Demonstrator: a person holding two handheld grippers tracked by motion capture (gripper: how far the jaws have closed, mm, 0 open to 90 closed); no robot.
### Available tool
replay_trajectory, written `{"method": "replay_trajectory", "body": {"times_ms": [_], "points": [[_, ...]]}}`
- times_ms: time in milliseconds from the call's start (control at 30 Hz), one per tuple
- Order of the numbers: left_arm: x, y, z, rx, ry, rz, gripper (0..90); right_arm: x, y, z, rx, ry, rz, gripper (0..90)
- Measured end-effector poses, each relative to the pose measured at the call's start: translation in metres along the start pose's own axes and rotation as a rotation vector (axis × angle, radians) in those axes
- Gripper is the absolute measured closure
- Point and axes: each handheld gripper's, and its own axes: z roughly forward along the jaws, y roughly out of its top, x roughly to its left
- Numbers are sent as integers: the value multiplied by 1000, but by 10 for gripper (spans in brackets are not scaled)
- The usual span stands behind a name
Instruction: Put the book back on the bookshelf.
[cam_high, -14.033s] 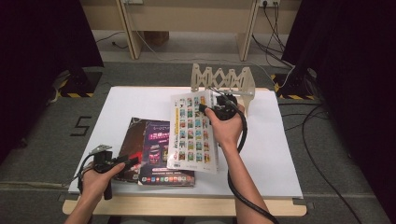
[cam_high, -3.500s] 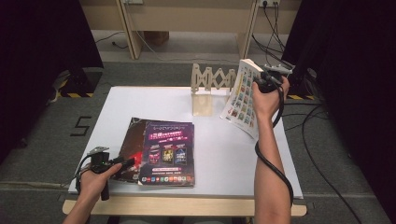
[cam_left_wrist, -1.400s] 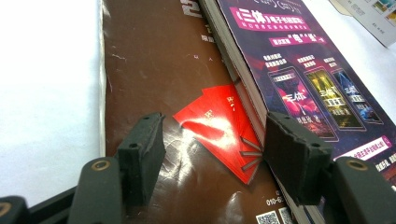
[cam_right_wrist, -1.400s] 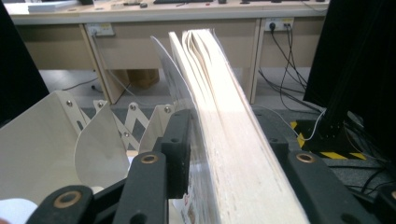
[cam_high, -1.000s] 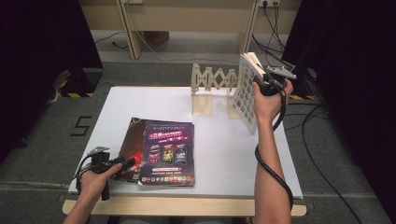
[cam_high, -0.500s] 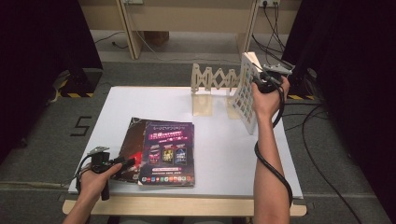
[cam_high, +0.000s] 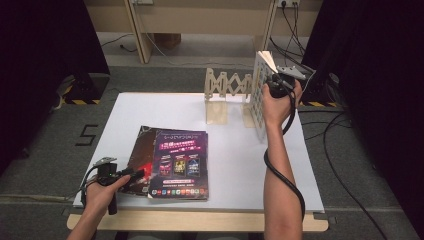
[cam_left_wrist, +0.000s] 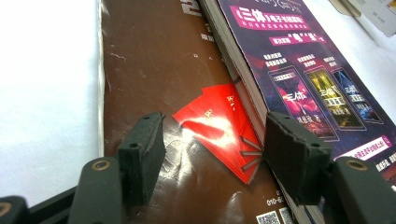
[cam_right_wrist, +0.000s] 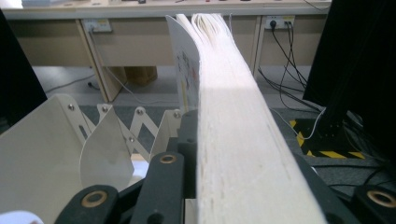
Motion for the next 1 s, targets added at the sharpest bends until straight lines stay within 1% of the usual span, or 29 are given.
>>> {"method": "replay_trajectory", "body": {"times_ms": [167, 200, 233, 400, 433, 500, 567, 600, 733, 767, 833, 867, 1000], "points": [[1, 0, 0, -2, 2, 0, 378, 1, 3, 8, -6, -3, 14, 745], [1, 0, 0, -2, 2, -1, 378, 2, 3, 9, -5, -11, 17, 744], [1, 0, 0, -2, 1, -1, 378, 2, 3, 11, -6, -12, 13, 744], [1, 0, 0, -2, 3, -1, 378, 0, -3, 18, -16, -33, 8, 744], [1, 0, 0, -2, 3, 0, 378, 0, -5, 20, -18, -32, 16, 744], [1, 0, 1, -4, 4, 1, 377, -3, -7, 21, -28, -40, 17, 743], [1, 0, 1, -4, 4, 3, 378, -4, -9, 21, -35, -38, 24, 742], [0, 0, 1, -4, 2, 2, 377, -5, -10, 21, -40, -36, 13, 740], [-1, -1, 2, -2, 0, 9, 377, -9, -10, 19, -23, -21, 17, 725], [-1, -1, 2, -2, -3, 10, 377, -9, -10, 17, -23, -19, 22, 714], [-1, -1, 2, -1, -2, 11, 377, -11, -11, 15, -22, -22, 16, 678], [-1, -1, 2, 0, -3, 11, 377, -12, -12, 14, -21, -18, 26, 661], [-2, -1, 2, 2, -2, 13, 377, -14, -12, 10, -24, -22, 16, 618]]}}
